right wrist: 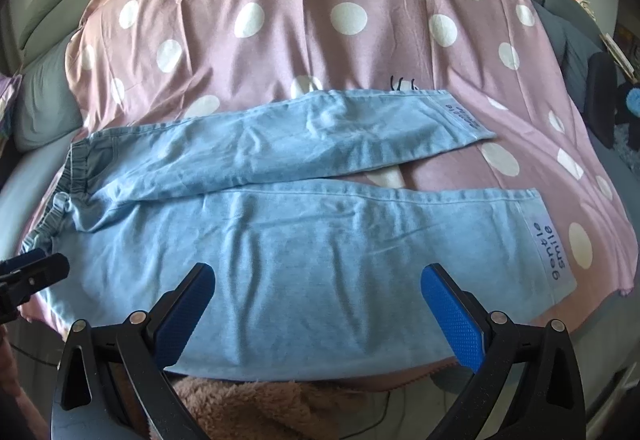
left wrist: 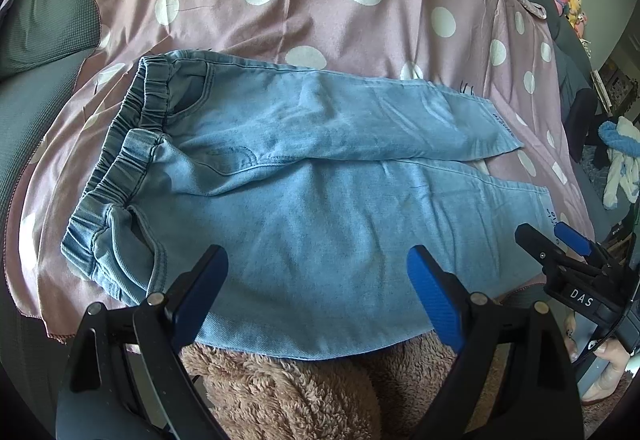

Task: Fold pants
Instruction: 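Grasp the elastic waistband with left tool while right tool grasps the labelled hem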

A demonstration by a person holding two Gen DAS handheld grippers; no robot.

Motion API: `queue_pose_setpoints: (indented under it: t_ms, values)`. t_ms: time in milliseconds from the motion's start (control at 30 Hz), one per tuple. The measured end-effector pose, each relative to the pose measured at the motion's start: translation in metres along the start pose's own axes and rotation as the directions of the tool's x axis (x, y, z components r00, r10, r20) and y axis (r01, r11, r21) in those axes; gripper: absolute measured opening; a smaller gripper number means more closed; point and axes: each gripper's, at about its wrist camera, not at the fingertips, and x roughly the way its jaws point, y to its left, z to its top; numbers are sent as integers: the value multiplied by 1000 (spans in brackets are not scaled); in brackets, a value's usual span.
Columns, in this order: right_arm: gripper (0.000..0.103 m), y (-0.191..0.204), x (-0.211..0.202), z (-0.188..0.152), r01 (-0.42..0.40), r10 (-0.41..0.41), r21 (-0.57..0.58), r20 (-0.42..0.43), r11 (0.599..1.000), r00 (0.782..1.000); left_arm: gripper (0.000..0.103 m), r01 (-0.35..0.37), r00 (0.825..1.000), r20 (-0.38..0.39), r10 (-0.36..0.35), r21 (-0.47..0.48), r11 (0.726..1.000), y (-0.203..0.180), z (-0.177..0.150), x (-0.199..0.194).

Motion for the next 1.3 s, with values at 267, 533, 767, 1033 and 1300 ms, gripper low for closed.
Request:
queue_pose_setpoints:
  t_ms: [267, 533, 767, 1033, 1300]
  values:
    - [102, -11, 2, 0, -3, 3, 30, -3, 1000, 1000, 91, -6, 1000, 11, 6, -11, 1000, 8, 1, -2]
    - [102, -80, 11, -2, 51, -46, 197, -30, 979, 998, 90, -168, 981, 67, 181, -162, 972, 81, 14, -15]
    - [89, -179, 23, -21, 186, -147, 428, -121, 885, 982, 81, -260, 964, -30, 266, -334, 906, 158, 3, -2]
    - [74, -243, 31, -47, 244, -161, 592, -190, 768, 968, 60, -117, 993, -74, 93, -455, 883, 184, -8, 19]
    - [60, -258, 41, -56, 189, -110, 647, -160, 739, 981, 48, -41, 999, -51, 18, -495, 868, 190, -14, 22]
